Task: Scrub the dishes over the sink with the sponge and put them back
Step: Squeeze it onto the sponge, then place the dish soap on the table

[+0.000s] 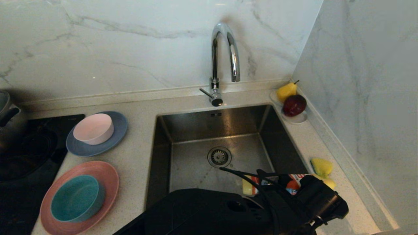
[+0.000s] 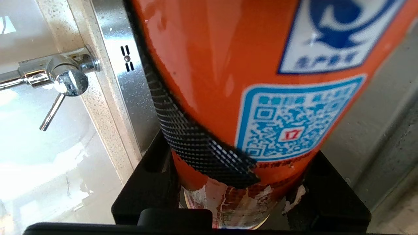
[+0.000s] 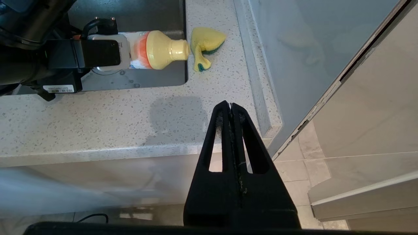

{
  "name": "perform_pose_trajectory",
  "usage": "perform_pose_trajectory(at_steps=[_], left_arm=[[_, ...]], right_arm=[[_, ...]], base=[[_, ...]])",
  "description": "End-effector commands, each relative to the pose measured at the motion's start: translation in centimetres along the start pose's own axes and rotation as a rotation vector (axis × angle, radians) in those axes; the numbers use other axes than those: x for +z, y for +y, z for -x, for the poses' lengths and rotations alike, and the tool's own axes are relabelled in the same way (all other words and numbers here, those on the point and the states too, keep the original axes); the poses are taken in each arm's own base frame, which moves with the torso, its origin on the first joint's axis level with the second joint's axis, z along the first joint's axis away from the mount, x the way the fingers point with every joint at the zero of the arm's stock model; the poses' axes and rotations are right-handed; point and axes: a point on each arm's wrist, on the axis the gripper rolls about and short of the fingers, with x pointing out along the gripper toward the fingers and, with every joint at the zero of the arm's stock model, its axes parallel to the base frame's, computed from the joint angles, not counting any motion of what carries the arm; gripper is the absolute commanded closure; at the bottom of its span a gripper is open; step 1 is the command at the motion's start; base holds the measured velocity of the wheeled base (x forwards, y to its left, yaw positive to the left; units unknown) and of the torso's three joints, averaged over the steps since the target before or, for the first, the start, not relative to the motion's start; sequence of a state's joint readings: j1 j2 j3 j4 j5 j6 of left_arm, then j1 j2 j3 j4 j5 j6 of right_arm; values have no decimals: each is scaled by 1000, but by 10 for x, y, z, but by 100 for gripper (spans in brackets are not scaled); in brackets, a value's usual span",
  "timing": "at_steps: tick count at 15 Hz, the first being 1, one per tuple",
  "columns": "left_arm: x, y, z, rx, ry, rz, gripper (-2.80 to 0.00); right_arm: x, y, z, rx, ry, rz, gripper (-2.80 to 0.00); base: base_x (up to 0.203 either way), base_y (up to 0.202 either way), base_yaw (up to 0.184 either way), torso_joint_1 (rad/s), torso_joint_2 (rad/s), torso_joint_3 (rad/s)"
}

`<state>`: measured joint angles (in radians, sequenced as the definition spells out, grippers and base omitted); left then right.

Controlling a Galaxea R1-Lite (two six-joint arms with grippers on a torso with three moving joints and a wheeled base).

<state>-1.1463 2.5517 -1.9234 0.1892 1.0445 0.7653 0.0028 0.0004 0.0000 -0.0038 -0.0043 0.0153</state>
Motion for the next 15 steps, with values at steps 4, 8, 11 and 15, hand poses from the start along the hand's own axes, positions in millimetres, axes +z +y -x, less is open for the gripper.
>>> perform_pose_trajectory(at_steps=[4,8,11,15], left_arm=[[0,-3,0,-2,6,-55,0],[1,-1,0,5,0,-30,0],[5,5,0,30,-23,31,0],[5,1,-1,24,-24,13,0]], right_arm=[[0,0,0,1,0,0,0],[0,0,0,0,-1,0,0],[0,0,0,0,0,0,0],[0,0,0,0,-1,0,0]], base=[[0,0,0,0,0,0],[0,0,0,0,0,0],[0,0,0,0,0,0],[0,0,0,0,0,0]])
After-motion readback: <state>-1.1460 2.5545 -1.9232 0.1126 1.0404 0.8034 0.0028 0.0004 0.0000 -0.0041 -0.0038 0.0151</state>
